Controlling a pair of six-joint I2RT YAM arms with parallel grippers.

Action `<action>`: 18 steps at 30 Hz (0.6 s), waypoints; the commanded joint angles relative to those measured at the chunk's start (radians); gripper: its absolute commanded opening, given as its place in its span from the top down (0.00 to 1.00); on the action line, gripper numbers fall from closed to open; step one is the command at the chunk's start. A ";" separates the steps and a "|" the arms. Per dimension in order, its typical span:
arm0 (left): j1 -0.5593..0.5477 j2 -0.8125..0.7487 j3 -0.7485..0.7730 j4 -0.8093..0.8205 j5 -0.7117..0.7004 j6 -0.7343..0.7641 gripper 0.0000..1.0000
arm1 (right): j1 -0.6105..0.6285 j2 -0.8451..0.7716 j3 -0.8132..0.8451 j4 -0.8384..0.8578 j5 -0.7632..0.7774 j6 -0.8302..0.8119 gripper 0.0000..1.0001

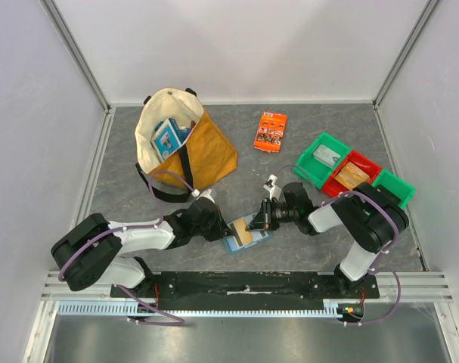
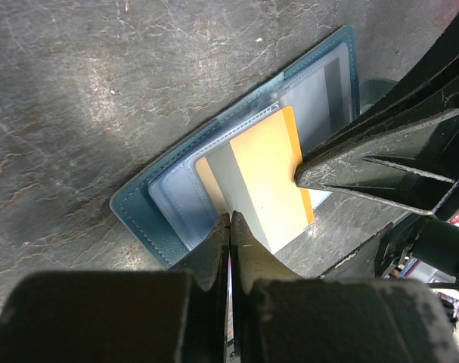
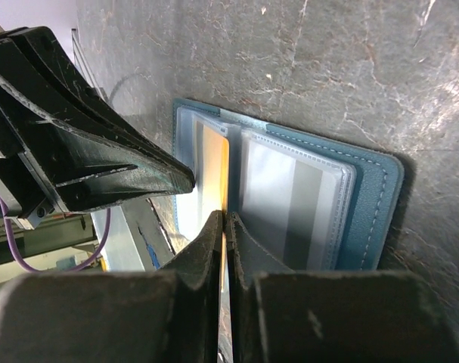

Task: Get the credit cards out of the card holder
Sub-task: Remove the credit card from the card holder.

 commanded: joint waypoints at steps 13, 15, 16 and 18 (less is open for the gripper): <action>-0.003 0.014 -0.030 -0.055 -0.013 -0.002 0.98 | -0.017 0.056 -0.044 0.216 -0.009 0.121 0.90; -0.003 0.014 -0.028 -0.055 -0.013 -0.002 0.98 | -0.020 0.059 -0.048 0.232 -0.009 0.132 0.92; -0.003 0.014 -0.028 -0.055 -0.013 -0.001 0.98 | -0.020 0.061 -0.050 0.239 -0.010 0.135 0.94; -0.004 0.017 -0.028 -0.053 -0.013 -0.001 0.98 | -0.023 0.064 -0.053 0.253 -0.015 0.141 0.97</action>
